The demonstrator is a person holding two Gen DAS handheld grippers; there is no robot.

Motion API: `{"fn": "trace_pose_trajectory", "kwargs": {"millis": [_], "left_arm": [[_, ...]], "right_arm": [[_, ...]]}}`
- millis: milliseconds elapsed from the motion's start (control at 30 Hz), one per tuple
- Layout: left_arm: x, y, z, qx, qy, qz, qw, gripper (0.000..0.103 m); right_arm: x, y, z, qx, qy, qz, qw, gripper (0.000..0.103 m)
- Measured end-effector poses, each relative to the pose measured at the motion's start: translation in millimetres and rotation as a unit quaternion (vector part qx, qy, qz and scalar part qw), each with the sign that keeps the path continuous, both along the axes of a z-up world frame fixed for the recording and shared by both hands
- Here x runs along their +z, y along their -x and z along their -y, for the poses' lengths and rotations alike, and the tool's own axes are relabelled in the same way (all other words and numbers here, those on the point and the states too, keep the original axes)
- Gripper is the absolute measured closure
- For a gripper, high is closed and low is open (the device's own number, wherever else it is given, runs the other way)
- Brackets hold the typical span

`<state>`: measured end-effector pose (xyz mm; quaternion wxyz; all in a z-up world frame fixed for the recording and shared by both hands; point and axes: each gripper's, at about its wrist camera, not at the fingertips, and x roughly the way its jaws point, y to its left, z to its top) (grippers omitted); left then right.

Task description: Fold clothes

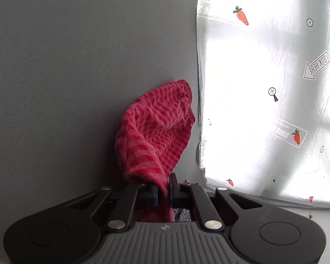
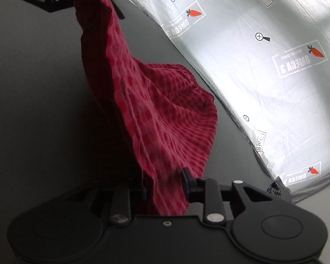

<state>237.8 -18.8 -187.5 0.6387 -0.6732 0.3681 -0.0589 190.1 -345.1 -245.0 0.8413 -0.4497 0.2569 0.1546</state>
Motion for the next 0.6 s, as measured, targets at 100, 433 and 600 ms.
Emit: {"fn": "trace_pose_trajectory", "kwargs": {"millis": [100, 433, 600], "left_arm": [[4.2, 4.0, -7.2, 0.007, -0.005, -0.003, 1.0000, 0.094], [5.4, -20.7, 2.0, -0.017, -0.033, -0.023, 0.9990, 0.096], [12.3, -61.6, 2.4, -0.020, -0.037, -0.018, 0.9990, 0.096]], "right_arm": [[-10.3, -2.2, 7.2, -0.006, 0.021, -0.009, 1.000, 0.082], [26.8, -2.1, 38.4, 0.014, 0.010, -0.060, 0.998, 0.098], [57.2, -35.5, 46.4, 0.009, -0.013, -0.061, 0.998, 0.099]]}}
